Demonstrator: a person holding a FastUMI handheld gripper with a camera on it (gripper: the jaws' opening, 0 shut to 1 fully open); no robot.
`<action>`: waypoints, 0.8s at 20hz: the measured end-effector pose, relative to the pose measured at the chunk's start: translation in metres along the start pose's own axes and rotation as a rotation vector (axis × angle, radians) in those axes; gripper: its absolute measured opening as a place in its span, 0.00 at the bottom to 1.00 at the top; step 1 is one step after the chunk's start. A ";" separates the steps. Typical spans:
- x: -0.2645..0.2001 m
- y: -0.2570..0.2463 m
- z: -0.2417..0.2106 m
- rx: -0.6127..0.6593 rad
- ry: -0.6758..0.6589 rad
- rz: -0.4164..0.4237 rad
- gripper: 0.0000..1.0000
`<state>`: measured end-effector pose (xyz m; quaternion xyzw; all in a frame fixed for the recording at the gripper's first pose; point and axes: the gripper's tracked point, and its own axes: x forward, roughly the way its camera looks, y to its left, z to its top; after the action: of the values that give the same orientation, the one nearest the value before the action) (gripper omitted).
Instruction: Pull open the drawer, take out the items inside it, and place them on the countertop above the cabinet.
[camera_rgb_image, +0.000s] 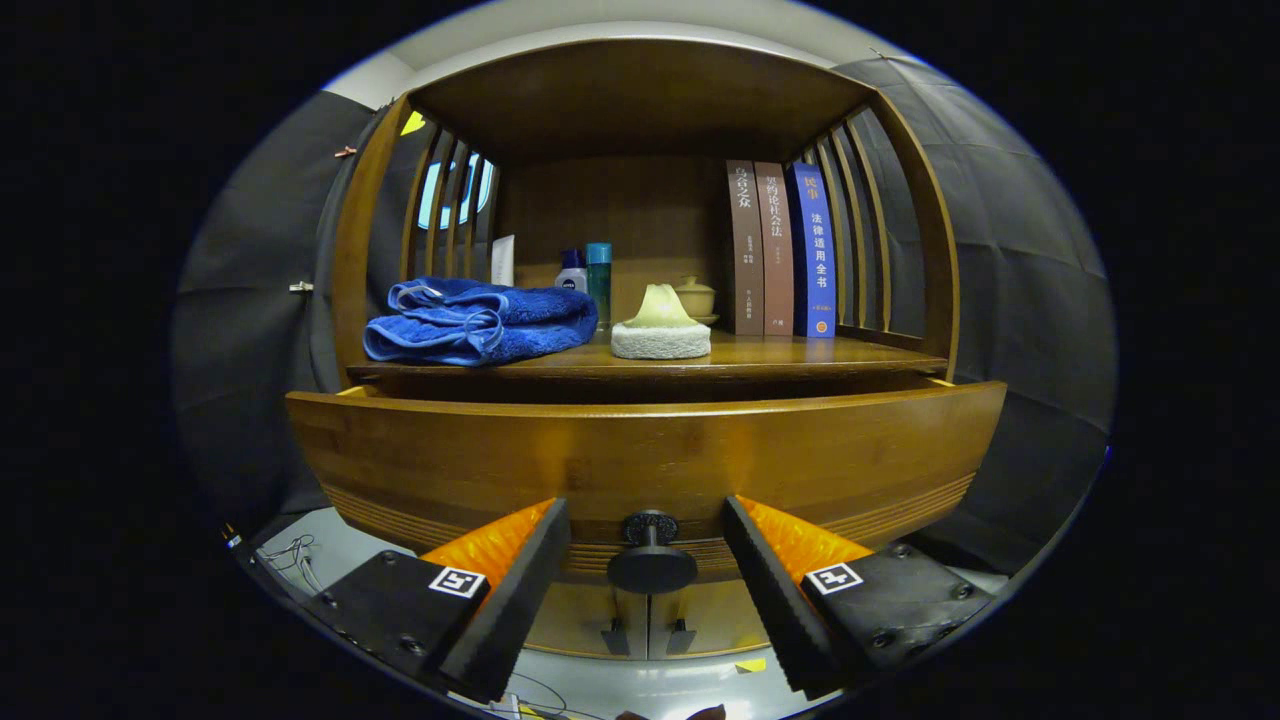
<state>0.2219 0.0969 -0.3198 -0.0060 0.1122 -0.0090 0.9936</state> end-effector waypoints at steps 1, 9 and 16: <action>0.005 0.000 0.001 0.000 -0.002 0.000 1.00; 0.046 0.001 0.007 0.004 0.017 -0.001 1.00; 0.048 0.002 0.005 -0.026 0.012 -0.015 1.00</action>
<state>0.2699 0.0981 -0.3257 -0.0197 0.1183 -0.0150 0.9927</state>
